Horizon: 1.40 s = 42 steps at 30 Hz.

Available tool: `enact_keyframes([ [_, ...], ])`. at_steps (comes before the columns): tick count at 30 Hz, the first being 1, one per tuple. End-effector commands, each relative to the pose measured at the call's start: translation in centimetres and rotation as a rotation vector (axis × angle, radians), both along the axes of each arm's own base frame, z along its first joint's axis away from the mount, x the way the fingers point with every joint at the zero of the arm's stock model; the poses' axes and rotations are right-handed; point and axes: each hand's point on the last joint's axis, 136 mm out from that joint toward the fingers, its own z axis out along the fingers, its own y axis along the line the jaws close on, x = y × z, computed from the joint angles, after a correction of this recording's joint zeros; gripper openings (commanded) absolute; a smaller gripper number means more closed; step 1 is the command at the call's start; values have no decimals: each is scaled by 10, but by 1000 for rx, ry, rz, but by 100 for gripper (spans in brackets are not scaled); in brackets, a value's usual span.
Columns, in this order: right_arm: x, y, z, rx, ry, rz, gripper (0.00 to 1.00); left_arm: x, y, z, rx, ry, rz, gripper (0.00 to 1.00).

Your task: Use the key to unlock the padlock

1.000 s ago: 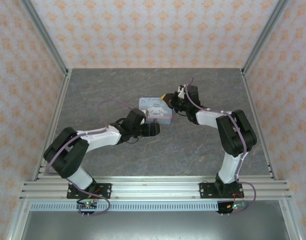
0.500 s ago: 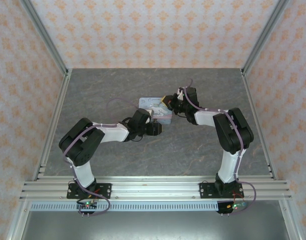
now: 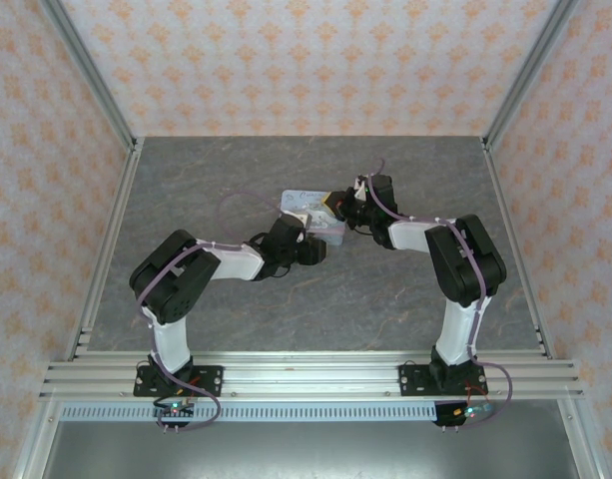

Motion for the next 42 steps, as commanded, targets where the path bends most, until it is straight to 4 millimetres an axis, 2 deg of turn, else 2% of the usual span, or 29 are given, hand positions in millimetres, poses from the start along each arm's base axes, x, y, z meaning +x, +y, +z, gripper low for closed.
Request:
enact_keyframes([
  [1, 0, -1, -3, -10, -13, 4, 0, 10, -9, 9, -30, -46, -6, 64],
  [9, -2, -3, -10, -21, -4, 0, 0, 9, -28, 23, -192, -24, -14, 63],
  [16, -4, -3, -14, -24, 1, 3, 0, 11, -29, 27, -247, -18, 25, 62],
  [17, -4, -3, -14, -24, 1, 3, 0, 11, -27, 13, -228, 5, 36, 62],
  [27, -4, -3, -10, -13, -4, -3, 0, 11, -22, -15, -274, 60, 125, 62],
  [31, -5, -4, -10, -14, -6, -3, 0, 10, -23, -9, -326, 53, 137, 59],
  [37, -6, -5, -13, -18, -1, -5, 0, 9, -27, 12, -440, 39, 150, 50],
  [42, -6, -4, -14, -14, -1, -7, 0, 12, -29, 18, -487, 43, 165, 49],
])
